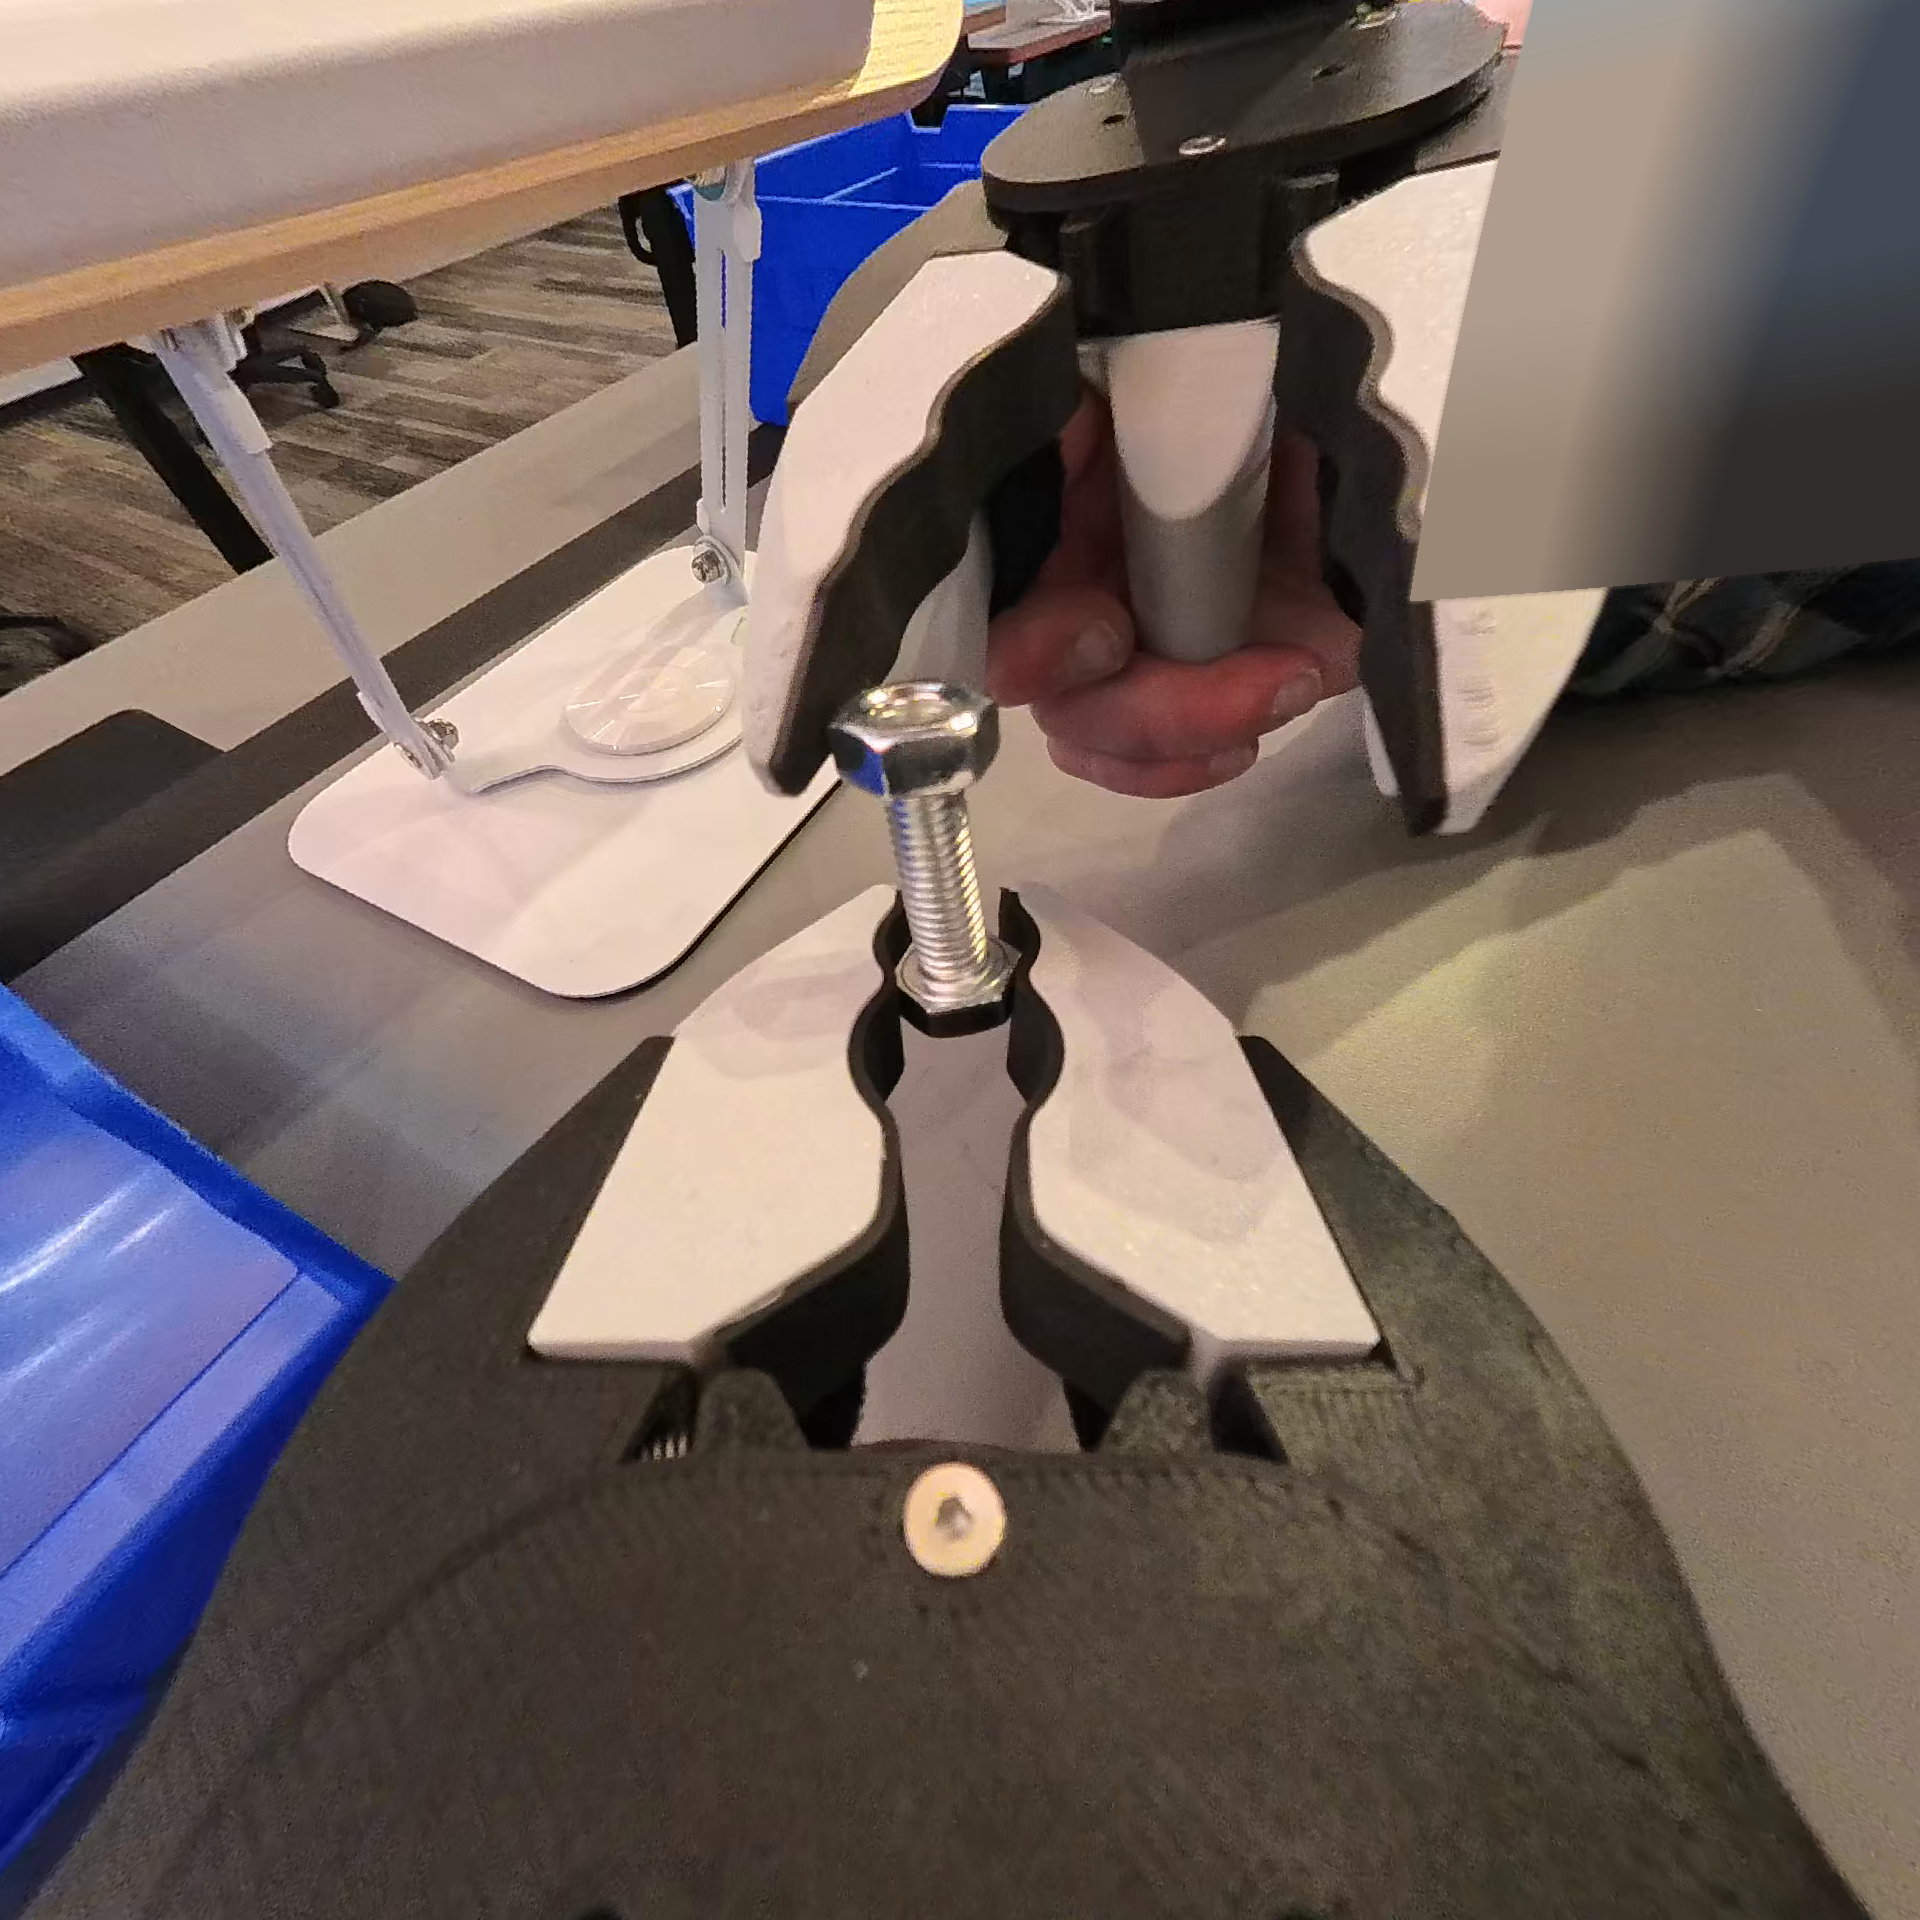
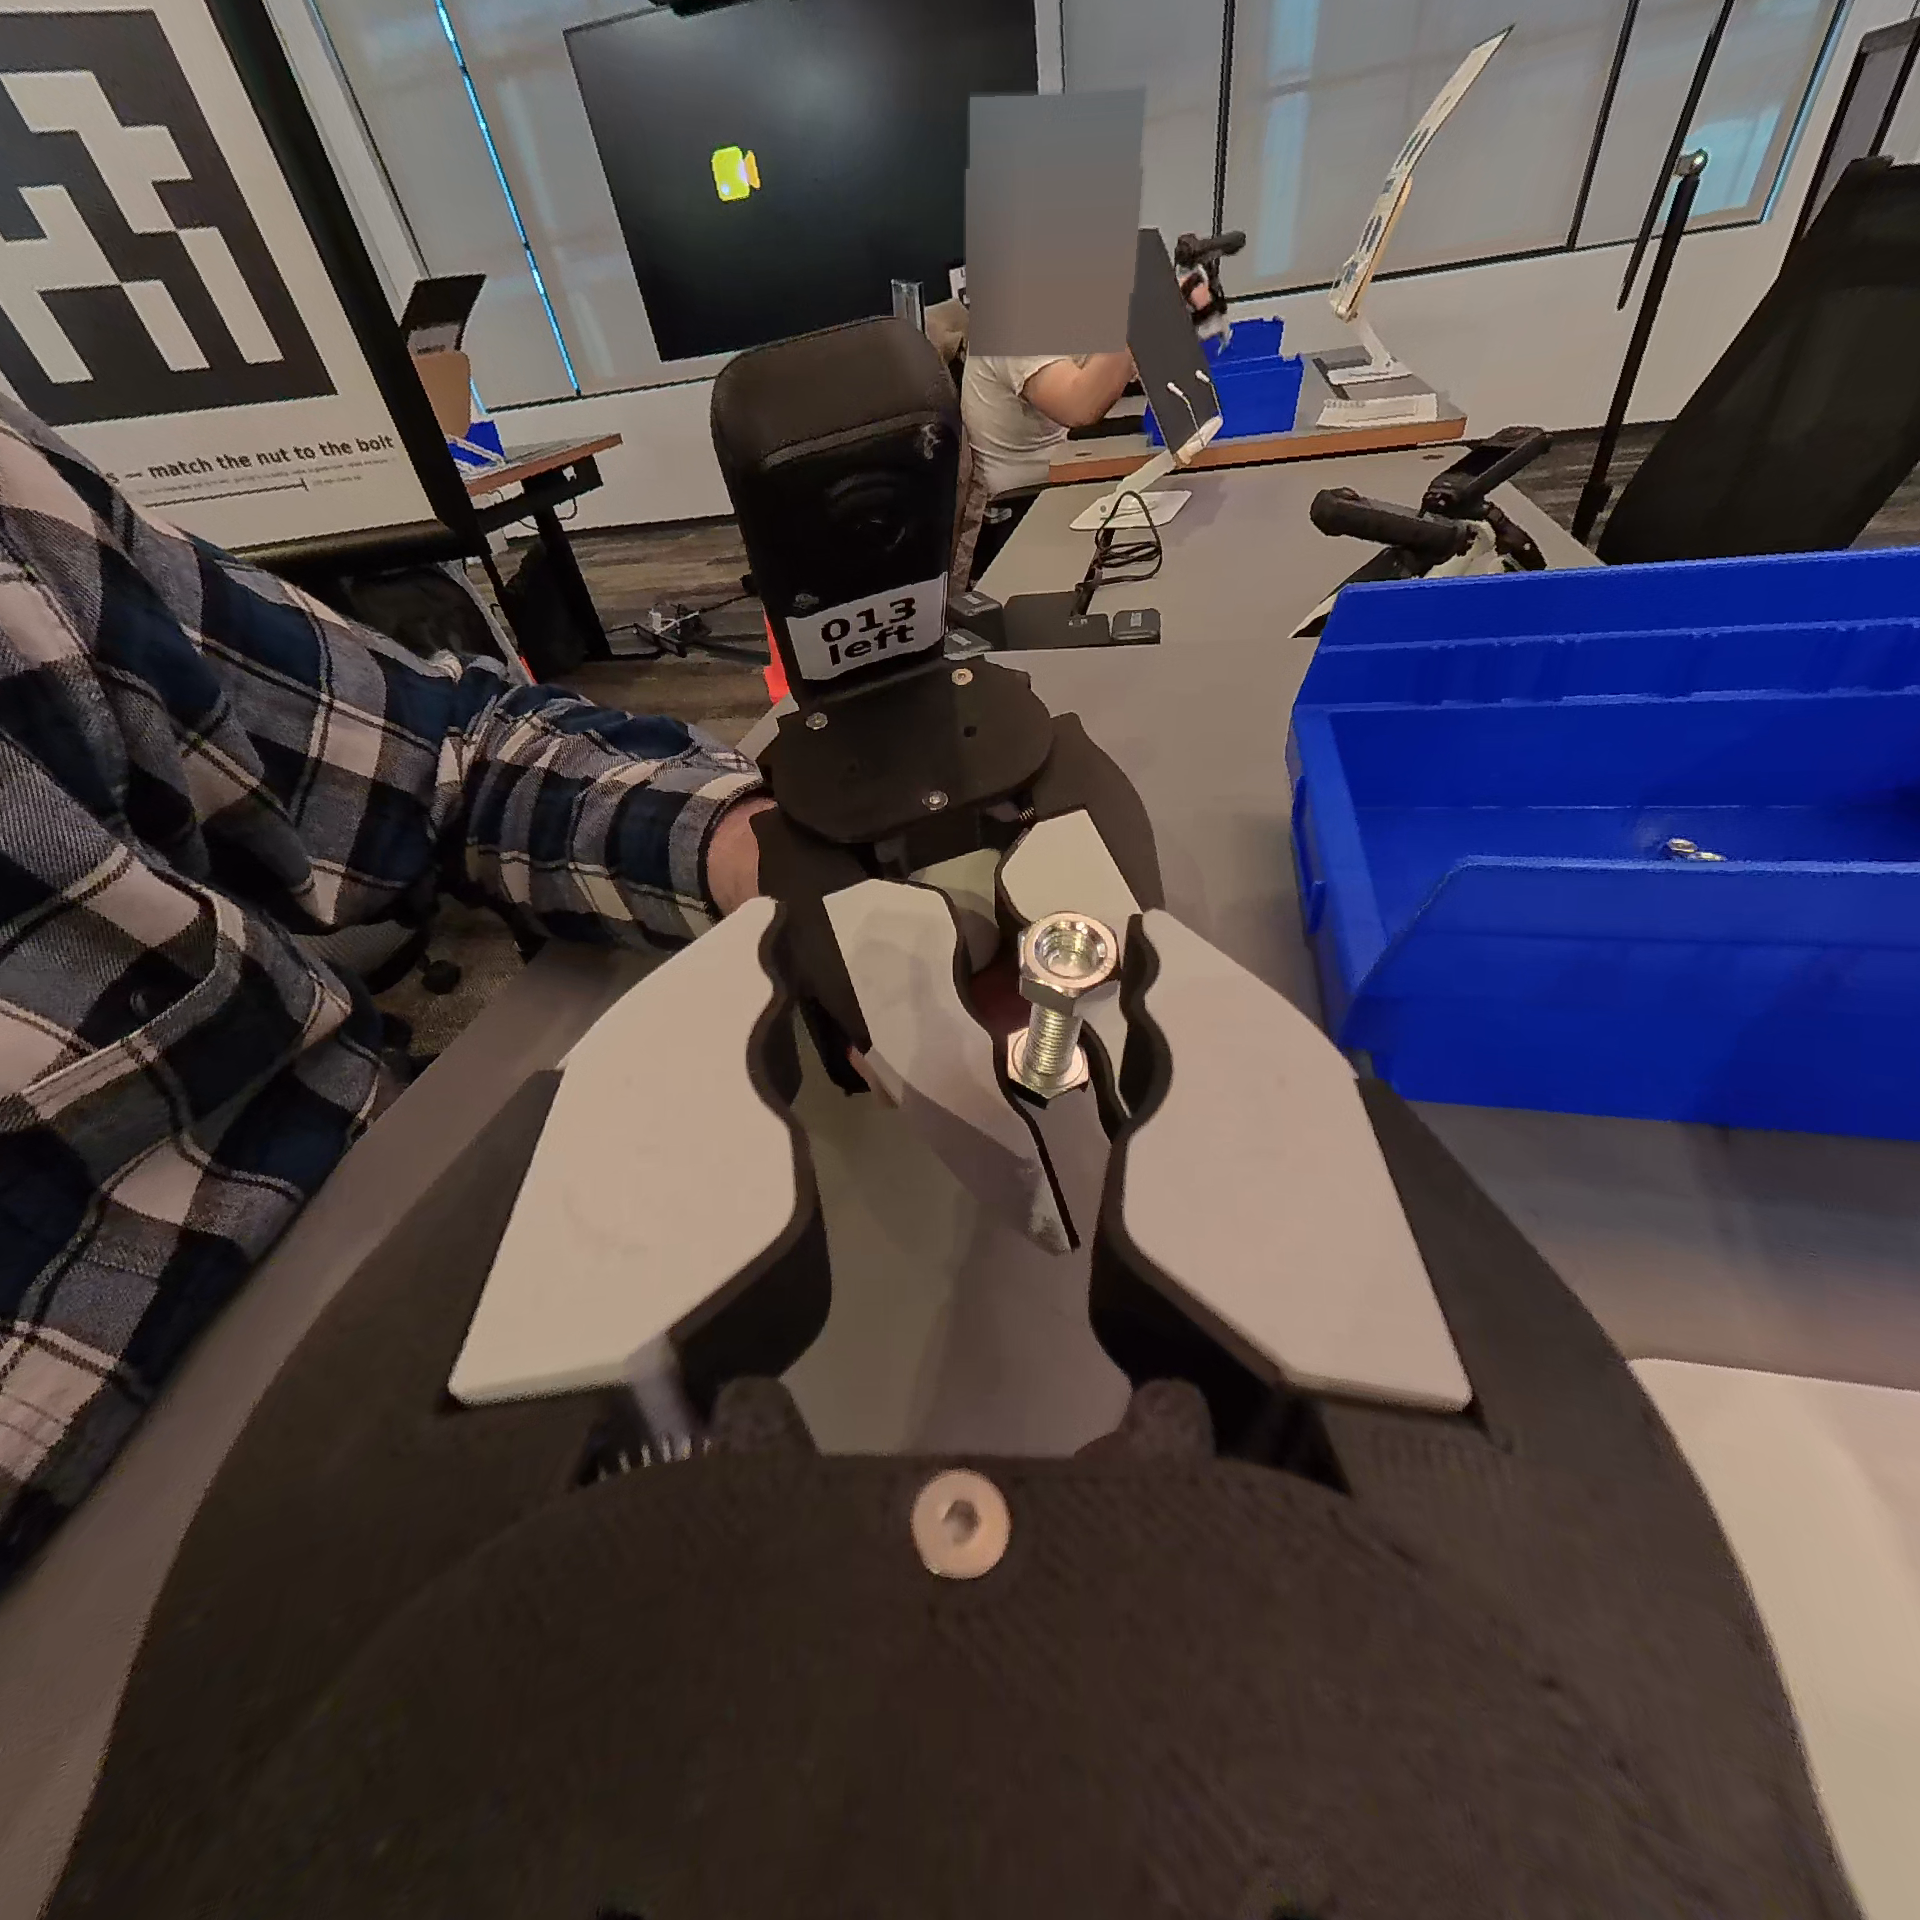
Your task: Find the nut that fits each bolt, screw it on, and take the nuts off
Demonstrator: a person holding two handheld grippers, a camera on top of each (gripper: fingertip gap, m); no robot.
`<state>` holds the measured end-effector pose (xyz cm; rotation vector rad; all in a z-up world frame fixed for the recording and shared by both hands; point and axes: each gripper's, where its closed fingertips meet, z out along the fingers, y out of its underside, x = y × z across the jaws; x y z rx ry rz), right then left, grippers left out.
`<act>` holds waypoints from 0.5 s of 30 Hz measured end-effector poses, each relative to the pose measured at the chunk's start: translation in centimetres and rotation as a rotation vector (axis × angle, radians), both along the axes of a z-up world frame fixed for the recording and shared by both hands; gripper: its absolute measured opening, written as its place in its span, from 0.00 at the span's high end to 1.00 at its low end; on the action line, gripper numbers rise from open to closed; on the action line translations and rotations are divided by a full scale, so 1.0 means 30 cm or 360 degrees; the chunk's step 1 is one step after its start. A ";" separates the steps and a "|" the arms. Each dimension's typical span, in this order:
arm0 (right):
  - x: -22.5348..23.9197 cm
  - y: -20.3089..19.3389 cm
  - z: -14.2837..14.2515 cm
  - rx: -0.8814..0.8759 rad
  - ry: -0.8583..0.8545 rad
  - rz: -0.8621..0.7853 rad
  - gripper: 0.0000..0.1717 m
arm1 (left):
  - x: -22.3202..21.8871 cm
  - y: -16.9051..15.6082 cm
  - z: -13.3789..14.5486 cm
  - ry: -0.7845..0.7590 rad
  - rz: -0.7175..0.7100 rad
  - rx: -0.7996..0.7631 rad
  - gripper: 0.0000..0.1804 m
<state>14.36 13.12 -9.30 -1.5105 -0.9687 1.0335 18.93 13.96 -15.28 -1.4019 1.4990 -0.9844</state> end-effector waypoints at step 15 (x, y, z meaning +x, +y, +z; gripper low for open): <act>0.011 0.003 -0.011 -0.0015 -0.0015 -0.0017 0.66 | 0.001 -0.007 -0.005 0.0008 -0.0025 -0.0006 0.92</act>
